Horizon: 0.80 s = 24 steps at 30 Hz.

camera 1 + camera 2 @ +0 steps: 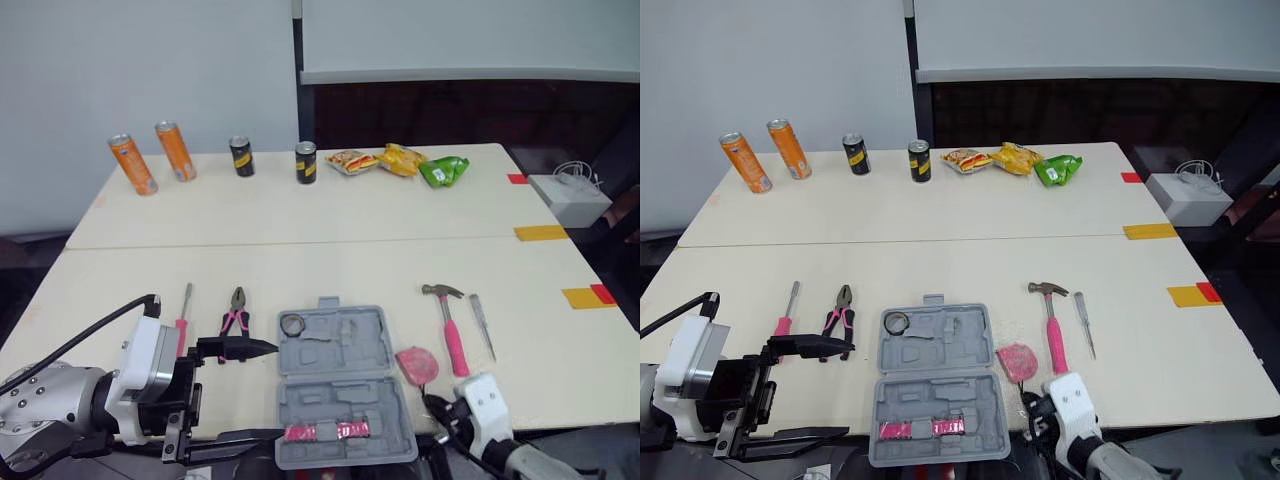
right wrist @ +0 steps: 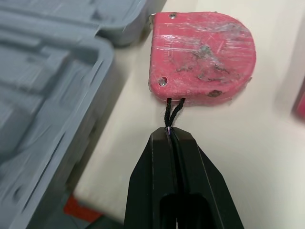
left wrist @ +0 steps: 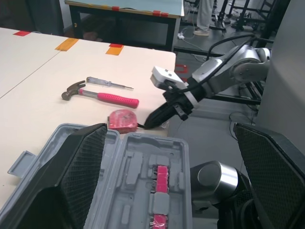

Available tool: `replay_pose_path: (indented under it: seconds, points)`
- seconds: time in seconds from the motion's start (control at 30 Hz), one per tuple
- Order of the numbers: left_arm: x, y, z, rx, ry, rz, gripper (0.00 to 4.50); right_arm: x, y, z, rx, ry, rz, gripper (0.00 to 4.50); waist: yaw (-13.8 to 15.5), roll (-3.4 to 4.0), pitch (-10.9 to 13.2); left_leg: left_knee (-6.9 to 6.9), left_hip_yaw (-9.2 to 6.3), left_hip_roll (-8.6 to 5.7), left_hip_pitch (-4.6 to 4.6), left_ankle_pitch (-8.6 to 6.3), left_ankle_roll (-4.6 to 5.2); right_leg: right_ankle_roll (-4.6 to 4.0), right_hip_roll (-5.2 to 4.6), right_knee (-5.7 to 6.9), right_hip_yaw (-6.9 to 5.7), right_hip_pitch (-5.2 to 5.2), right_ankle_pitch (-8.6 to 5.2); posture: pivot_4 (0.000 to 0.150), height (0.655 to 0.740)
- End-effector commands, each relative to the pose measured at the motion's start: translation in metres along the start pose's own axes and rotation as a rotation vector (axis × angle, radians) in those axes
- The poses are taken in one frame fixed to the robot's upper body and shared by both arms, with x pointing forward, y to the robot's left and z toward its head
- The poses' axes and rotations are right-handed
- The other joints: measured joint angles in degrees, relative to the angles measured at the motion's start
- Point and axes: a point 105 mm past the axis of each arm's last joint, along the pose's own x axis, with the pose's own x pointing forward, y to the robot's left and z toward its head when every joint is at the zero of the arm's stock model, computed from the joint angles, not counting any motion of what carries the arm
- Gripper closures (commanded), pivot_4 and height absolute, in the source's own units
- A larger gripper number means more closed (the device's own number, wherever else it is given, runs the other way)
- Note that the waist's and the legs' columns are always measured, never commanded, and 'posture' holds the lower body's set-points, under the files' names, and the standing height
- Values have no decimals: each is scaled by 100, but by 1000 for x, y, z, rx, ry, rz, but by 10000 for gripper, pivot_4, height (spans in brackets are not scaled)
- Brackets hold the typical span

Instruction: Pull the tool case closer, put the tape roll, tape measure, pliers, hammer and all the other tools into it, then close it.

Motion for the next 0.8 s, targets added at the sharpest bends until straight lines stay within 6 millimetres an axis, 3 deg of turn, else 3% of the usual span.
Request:
replay_pose_path:
  seconds: [0.03, 0.17, 0.4, 0.43, 0.6, 0.8]
  points:
    - [0, 0, 4, 29, -7, -2, 0, -6, 7, 13, -17, -62, 32, 44620, 0, -6, -4, 0, 0, 0, 1, 0, 0, 0, 0, 0, 0, 1, 0, 1500, 7400]
    - [-1, 1, 4, 28, -8, -5, 0, -9, 7, 4, -20, -42, 36, 44620, 6, -12, -7, 0, -1, -1, 1, 0, 0, 2, 0, 0, 1, 1, -1, 1500, 7400]
    - [-1, 1, 3, 25, -9, -10, 0, -11, -1, 5, -52, -52, 70, 44620, 0, -19, -12, 0, -1, -1, 0, 0, 0, 2, 0, -1, 1, 1, -1, 1500, 7400]
    - [-1, 1, 3, 24, -9, -11, 0, -15, -1, 8, -86, -51, 122, 39177, 1, -17, -13, 0, -1, -1, 0, 0, 0, 2, 0, -1, 1, 1, -1, 1500, 7400]
    - [1, 2, 4, 17, -13, -15, 0, -32, -15, 29, -211, -59, 285, 23107, 3, -21, -16, 6, -2, -3, 1, 0, 1, 0, -2, 0, 2, 6, 0, 1500, 7400]
    - [3, 5, 3, 9, -22, -2, 0, -40, -31, 74, -449, -27, 471, 3105, -5, -22, -18, 45, -9, 0, 0, -2, 6, -6, -2, 22, 1, 11, 4, 1500, 7400]
